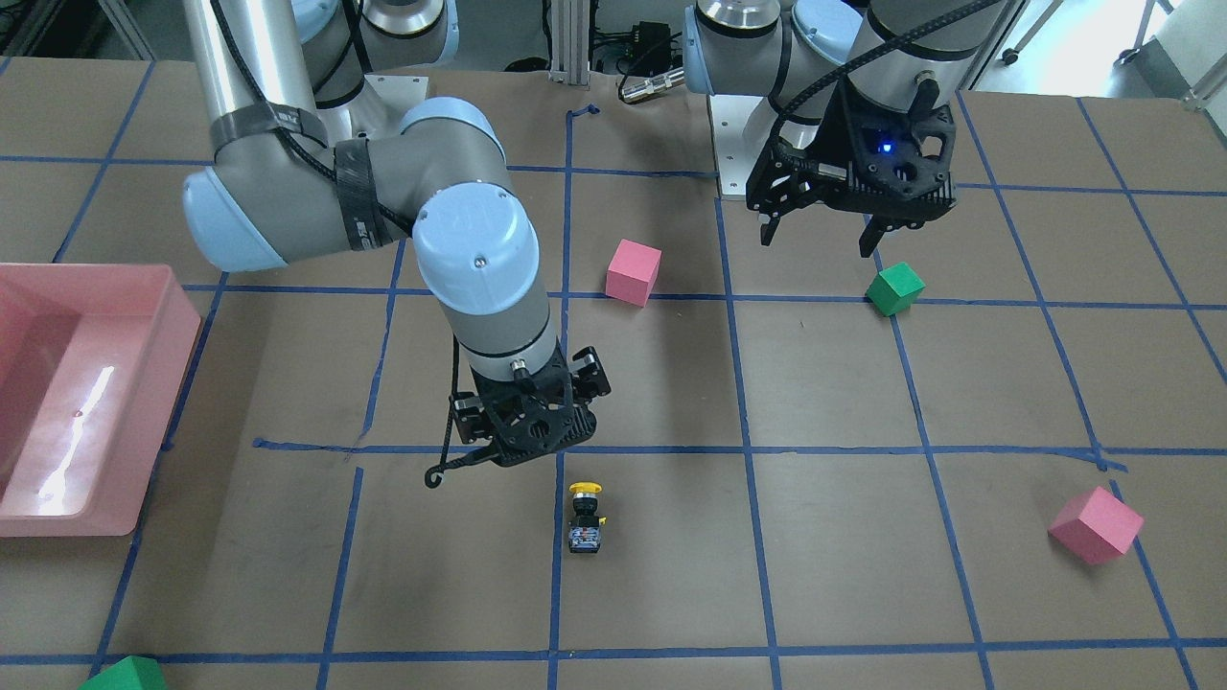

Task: Align button upright
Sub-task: 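Release the switch and raise the right gripper while the left arm reaches in, then lower the left gripper over the lying switch, aligning with its yellow cap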

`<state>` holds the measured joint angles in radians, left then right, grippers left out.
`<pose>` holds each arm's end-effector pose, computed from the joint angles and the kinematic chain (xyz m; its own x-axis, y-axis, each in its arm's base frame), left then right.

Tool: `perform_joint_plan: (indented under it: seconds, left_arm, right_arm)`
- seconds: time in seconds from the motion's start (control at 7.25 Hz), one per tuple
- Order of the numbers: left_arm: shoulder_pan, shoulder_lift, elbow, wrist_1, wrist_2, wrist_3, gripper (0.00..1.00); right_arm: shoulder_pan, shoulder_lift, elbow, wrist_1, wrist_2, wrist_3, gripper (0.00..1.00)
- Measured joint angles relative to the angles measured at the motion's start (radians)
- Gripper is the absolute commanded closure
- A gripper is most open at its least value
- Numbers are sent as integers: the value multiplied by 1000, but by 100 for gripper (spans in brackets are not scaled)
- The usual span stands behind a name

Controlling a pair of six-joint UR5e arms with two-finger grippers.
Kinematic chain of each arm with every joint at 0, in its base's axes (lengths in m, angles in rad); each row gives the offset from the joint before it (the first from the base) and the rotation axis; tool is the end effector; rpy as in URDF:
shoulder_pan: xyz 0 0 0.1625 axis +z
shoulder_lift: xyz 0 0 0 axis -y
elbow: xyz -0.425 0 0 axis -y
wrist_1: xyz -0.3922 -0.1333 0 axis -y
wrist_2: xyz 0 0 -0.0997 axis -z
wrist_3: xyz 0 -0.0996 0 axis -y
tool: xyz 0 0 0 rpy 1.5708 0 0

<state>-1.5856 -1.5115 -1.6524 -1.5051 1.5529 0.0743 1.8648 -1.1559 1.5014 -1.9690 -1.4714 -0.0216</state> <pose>-0.1420 -0.4688 0.4828 -0.9959 0.0897 0.0146 0.0890 0.9950 -0.0446 0.3240 -0.5759 0.3249 -0.9444 -0.3139 -0.0979 -0.3099 0.9492 -0.0548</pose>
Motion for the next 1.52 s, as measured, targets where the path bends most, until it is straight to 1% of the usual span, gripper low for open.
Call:
perform_joint_plan:
  seconds: [0.14,0.28,0.41,0.55,0.69,0.97,1.1,1.24,1.38,1.52]
  left_arm:
    - [-7,16,-40,33,0,-30,0]
    - [-22,26,-81,87,0,-61,0]
    - [-46,32,-136,176,1,-90,0]
    - [-77,34,-206,304,1,-123,0]
    - [-110,29,-287,469,1,-153,0]
    - [-165,-12,-453,839,1,-181,0]
    - [-185,-51,-527,1016,1,-186,0]
    - [-199,-104,-571,1164,0,-188,0]
    - [-211,-164,-590,1285,-1,-189,0]
    - [-219,-223,-596,1378,-3,-189,0]
  right_arm:
    - [-36,-57,43,9,-5,-2,0]
    - [-86,-107,64,38,-8,-3,0]
    - [-138,-161,72,86,-10,-7,0]
    - [-187,-219,75,128,-11,-17,0]
    - [-226,-269,74,166,-23,-30,0]
    - [-284,-307,52,269,-111,-40,0]
    - [-299,-312,40,314,-134,-38,0]
    - [-305,-313,31,337,-141,-34,0]
    - [-309,-314,21,346,-143,-30,0]
    - [-309,-315,14,350,-142,-29,0]
